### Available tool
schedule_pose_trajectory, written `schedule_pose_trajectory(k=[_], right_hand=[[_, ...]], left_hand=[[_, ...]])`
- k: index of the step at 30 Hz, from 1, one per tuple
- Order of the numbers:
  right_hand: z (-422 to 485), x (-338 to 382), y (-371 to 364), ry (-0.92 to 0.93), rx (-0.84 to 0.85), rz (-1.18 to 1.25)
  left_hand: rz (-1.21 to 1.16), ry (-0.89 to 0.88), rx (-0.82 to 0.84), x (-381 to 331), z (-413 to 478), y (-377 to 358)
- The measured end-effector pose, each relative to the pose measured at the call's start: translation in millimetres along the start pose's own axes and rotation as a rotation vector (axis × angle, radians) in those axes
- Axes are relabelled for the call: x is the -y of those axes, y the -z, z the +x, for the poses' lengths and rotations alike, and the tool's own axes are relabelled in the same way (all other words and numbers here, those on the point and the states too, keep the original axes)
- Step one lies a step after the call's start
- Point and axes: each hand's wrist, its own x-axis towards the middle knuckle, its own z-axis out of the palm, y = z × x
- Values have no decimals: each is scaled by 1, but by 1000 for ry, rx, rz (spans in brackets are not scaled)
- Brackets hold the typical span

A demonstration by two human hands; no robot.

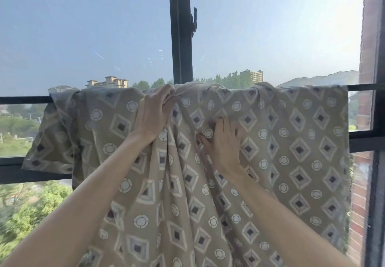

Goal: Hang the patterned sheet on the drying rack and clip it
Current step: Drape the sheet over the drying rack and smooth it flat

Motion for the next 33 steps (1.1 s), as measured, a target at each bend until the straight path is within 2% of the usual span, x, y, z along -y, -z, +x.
schedule_pose_trajectory(k=[5, 11, 14, 20, 25, 30, 33], right_hand=[[-2, 1, -2, 37, -66, 30], [-3, 1, 2, -45, 9, 134], [1, 0, 19, -85, 24, 220], [42, -1, 59, -43, 29, 321], [112, 2, 71, -9, -77, 252], [188, 16, 74, -25, -74, 226], [207, 21, 54, -20, -1, 237]], left_hand=[[-11, 13, -11, -9, 2, 4], [-87, 20, 32, -4, 7, 8], [-39, -25, 18, -2, 10, 10], [36, -39, -102, -9, 42, 17], [72, -70, -133, -10, 106, 25], [113, 80, -87, 14, 166, 19], [90, 255, 46, 41, 163, 5]])
